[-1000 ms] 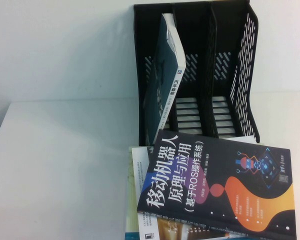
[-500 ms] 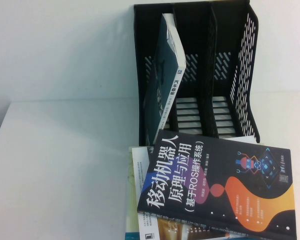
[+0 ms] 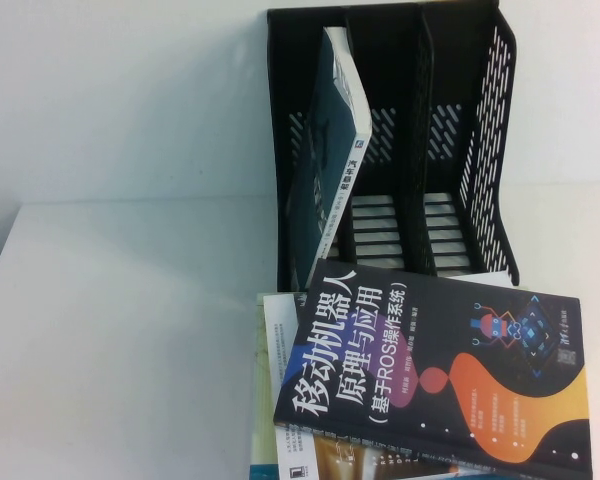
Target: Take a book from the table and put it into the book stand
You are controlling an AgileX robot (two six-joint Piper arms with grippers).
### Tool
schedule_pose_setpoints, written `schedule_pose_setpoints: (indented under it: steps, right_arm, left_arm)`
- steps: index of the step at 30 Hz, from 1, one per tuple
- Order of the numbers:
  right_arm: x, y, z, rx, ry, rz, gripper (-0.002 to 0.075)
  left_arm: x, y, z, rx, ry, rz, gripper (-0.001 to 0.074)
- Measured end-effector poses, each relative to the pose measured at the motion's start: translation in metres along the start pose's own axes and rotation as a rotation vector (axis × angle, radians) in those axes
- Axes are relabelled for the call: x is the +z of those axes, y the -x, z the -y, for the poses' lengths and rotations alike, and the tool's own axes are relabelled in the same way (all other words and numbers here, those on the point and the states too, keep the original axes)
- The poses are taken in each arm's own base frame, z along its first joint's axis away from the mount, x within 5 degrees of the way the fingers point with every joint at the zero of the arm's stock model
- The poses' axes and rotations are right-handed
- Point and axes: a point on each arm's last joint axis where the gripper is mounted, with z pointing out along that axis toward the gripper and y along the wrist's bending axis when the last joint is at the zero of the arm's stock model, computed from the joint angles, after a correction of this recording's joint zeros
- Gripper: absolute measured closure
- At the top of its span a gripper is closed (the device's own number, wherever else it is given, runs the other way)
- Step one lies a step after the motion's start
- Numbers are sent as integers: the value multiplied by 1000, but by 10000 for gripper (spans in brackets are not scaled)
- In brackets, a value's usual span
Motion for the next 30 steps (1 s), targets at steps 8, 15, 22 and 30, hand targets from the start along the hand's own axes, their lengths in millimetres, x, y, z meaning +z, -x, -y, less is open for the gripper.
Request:
schedule_pose_setpoints:
  steps: [8, 15, 22, 30]
  right_arm:
    - [65, 24, -11, -152, -99, -544, 729]
    - [90, -17, 4, -200, -190, -955, 729]
    - [73, -59, -3, -4, -93, -1153, 729]
    - [74, -126, 4, -98, 8, -1542, 729]
  left_arm:
    - [29, 16, 40, 367, 193, -260, 739]
    - [67, -3, 26, 548, 362, -598, 739]
    - [71, -15, 18, 524, 402, -713, 739]
    - [85, -33, 6, 481, 447, -826, 739]
